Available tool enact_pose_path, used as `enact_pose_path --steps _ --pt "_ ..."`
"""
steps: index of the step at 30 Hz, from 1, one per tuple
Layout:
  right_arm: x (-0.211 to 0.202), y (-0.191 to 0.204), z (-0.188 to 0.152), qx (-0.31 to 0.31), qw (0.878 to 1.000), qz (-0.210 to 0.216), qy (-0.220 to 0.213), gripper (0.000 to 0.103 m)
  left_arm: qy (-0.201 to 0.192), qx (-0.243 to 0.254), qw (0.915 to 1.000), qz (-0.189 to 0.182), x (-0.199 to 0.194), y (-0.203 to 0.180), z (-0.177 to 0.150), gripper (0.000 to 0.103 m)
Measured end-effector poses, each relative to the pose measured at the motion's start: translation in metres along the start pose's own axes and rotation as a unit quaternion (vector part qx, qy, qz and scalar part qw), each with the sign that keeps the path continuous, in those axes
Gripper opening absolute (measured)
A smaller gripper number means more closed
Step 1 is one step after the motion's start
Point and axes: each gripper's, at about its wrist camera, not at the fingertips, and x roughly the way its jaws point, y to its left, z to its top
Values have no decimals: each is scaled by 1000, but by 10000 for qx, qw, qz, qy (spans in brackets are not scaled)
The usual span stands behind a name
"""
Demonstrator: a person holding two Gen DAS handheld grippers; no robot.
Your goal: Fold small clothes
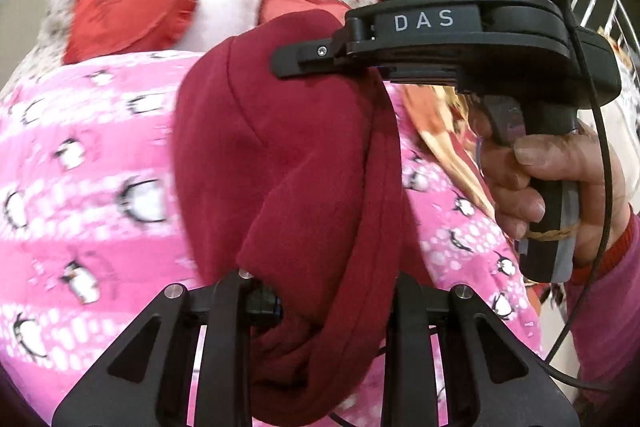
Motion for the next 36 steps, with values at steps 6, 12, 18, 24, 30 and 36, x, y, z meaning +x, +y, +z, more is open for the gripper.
enact_pose_path --steps 6,12,18,24,30,36 --pt "-10 -71 -32 476 9969 -623 105 18 371 188 9990 193 53 -44 -1 24" --pt "14 -112 -57 901 9927 -777 193 23 627 249 9975 219 61 -63 -6 45" --pt "-34 -99 -64 896 9925 -828 -102 41 410 574 9962 -504 -4 -56 -23 58" --pt "-53 -35 -79 138 9998 -106 -82 42 360 492 9972 425 -8 -35 -50 58" --pt "-33 -15 -115 -160 9992 -176 332 42 560 179 9955 741 14 -15 -69 58" --pt "-15 -48 -165 30 9906 -1084 835 36 673 149 9947 768 33 -16 -78 58"
